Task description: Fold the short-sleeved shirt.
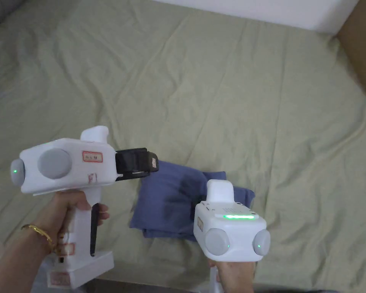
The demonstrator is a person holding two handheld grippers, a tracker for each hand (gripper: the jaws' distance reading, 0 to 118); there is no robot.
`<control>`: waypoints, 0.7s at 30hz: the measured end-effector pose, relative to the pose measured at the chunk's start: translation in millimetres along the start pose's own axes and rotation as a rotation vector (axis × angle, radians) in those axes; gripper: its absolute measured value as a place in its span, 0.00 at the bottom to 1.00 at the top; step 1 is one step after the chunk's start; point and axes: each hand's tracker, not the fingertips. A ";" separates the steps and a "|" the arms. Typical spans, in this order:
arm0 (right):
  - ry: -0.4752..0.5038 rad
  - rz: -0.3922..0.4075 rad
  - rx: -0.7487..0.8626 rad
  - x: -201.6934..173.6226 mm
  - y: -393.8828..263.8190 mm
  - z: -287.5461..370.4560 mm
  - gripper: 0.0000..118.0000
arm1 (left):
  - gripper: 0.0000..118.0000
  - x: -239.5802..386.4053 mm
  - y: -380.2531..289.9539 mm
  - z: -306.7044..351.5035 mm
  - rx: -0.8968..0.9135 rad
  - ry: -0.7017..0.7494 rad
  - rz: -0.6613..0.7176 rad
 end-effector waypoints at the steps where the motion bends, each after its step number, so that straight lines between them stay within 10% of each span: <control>1: 0.001 -0.001 -0.001 0.3 0.4 0.2 0.00 | 1.00 -6.7 0.3 -10.8 -0.052 -0.037 0.036; 9: 0.029 -0.008 -0.005 6.2 1.1 0.3 0.00 | 0.99 -32.2 -5.5 -53.8 -0.229 -0.273 0.159; 15: 0.037 -0.003 -0.011 7.8 2.3 -0.9 0.00 | 0.24 -22.6 -12.8 -80.6 -0.332 -0.201 0.131; 21: 0.067 -0.044 -0.039 16.2 19.1 8.1 0.00 | 0.16 -2.1 -8.3 -68.7 -0.301 -0.113 0.139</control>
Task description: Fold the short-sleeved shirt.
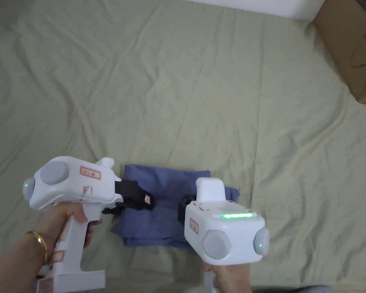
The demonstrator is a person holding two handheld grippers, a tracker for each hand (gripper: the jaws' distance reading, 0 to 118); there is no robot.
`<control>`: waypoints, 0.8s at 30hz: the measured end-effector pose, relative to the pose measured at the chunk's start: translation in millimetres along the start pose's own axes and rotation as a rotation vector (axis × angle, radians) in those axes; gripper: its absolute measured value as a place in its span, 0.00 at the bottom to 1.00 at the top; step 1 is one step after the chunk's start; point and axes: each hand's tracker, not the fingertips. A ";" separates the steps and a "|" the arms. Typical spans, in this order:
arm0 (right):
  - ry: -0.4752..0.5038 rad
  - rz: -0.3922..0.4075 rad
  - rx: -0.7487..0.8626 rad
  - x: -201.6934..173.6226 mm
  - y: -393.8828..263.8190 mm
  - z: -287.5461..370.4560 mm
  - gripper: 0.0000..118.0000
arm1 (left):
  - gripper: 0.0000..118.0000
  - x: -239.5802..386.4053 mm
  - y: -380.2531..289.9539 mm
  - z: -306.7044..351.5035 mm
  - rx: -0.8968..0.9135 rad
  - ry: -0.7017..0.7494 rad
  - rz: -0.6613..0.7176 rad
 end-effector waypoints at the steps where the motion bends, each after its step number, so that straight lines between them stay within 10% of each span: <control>1: -0.002 0.044 0.011 -0.2 5.2 6.6 0.00 | 0.16 7.8 -0.3 2.6 0.002 0.023 -0.008; 20: 0.007 0.099 0.354 39.7 50.8 135.6 0.00 | 0.16 -69.8 63.3 241.1 0.263 0.690 -0.049; 24: -0.010 0.084 0.331 38.2 44.4 133.1 0.00 | 0.40 -88.2 85.4 254.6 0.316 0.952 -0.042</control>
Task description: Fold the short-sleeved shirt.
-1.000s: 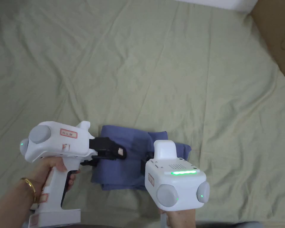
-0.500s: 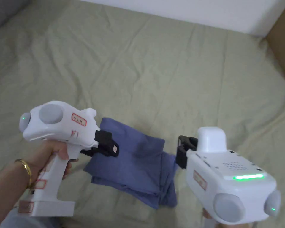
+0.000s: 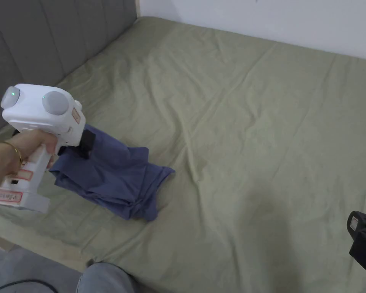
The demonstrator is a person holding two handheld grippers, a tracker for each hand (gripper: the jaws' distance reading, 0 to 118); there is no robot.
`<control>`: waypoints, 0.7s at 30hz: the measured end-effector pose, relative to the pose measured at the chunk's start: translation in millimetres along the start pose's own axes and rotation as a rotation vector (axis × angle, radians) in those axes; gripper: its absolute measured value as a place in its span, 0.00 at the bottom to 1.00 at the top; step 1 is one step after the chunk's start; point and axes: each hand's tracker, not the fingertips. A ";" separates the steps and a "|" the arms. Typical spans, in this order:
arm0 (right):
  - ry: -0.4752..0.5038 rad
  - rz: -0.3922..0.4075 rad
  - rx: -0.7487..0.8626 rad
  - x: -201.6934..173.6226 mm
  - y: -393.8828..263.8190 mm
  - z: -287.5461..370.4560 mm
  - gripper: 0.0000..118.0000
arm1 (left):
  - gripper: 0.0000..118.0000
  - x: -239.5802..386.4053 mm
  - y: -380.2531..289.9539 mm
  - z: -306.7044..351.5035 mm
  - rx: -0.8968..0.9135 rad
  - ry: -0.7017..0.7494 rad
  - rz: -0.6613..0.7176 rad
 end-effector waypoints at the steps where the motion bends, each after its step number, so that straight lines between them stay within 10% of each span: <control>1: -0.003 -0.004 -0.002 -0.3 -1.5 1.2 0.00 | 0.48 -0.9 2.9 -1.3 0.011 0.055 -0.006; 5: -0.023 0.001 -0.011 1.6 -6.2 5.7 0.00 | 0.52 5.6 7.6 9.0 0.153 0.244 -0.034; 9: -0.042 0.009 -0.003 11.3 -0.1 11.5 0.00 | 0.46 26.4 -3.9 62.6 0.443 0.134 -0.035; 13: -0.076 0.044 0.072 24.0 20.9 24.5 0.00 | 0.09 62.9 -22.1 129.6 0.728 0.020 -0.039; 21: -0.163 0.058 0.305 52.4 78.5 64.6 0.00 | 0.00 145.2 -66.1 226.0 1.101 -0.197 -0.067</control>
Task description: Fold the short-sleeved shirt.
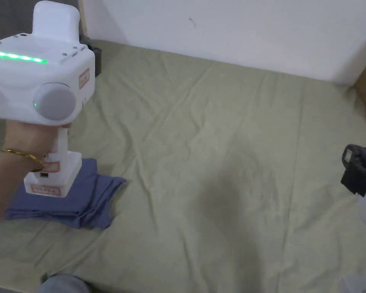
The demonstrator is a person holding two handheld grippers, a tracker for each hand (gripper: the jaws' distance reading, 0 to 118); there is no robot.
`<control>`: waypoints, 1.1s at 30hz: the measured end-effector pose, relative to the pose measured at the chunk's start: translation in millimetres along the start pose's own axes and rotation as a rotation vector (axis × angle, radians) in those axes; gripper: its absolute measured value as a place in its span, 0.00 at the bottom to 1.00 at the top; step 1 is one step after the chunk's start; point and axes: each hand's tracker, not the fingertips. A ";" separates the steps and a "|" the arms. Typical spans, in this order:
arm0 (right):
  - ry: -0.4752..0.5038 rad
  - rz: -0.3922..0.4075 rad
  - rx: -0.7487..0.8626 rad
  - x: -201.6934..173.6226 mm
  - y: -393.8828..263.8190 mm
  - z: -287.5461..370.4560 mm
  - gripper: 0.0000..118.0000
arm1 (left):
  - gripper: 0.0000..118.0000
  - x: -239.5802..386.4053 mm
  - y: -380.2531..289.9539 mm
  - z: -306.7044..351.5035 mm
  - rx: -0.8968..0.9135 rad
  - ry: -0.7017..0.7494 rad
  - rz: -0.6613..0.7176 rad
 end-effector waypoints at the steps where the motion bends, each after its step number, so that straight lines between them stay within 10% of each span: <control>1: -0.014 0.005 0.024 2.9 6.0 1.7 0.00 | 0.00 9.7 0.8 5.5 0.025 -0.004 0.010; 30: -0.044 -0.067 -0.026 7.8 -52.8 -9.8 0.00 | 0.00 100.3 -112.2 38.8 -0.146 -0.174 0.017; 33: -0.053 -0.060 -0.019 7.4 -52.3 -8.3 0.28 | 0.44 99.5 -113.6 38.9 -0.157 -0.198 0.028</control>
